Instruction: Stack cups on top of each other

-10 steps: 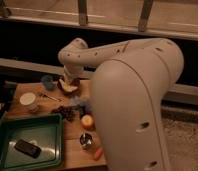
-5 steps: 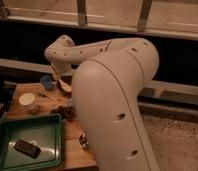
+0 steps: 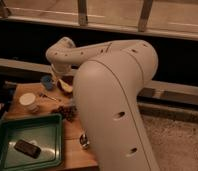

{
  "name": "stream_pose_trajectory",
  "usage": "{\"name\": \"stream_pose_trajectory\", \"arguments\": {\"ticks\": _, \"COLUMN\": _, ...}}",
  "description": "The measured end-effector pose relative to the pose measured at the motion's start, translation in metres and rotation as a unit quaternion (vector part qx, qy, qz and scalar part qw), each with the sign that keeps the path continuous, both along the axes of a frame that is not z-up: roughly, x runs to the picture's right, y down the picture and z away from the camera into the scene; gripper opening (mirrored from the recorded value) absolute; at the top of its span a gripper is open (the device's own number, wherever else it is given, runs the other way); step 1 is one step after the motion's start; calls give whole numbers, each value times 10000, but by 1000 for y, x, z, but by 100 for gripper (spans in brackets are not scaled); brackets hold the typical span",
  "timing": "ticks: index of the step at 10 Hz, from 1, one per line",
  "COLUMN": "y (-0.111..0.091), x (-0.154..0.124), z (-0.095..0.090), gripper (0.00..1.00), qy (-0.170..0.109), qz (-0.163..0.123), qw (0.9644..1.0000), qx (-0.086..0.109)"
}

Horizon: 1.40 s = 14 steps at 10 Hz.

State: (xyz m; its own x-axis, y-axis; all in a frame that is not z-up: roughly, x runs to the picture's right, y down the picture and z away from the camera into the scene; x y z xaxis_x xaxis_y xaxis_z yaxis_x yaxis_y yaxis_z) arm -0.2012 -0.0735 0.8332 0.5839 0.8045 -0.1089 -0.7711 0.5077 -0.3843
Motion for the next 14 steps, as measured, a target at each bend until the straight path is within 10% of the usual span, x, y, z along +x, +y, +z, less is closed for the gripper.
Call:
{"name": "stream_pose_trajectory", "arguments": {"ticks": 5, "y": 8, "x": -68, "z": 25, "gripper": 60, "qy": -688, "qz": -221, "qw": 9972, "qx": -174}}
{"name": "stream_pose_trajectory", "arguments": {"ticks": 14, "y": 5, "x": -82, "z": 51, "gripper": 60, "qy": -966, "qz": -452, "qw": 9943, "qx": -70}}
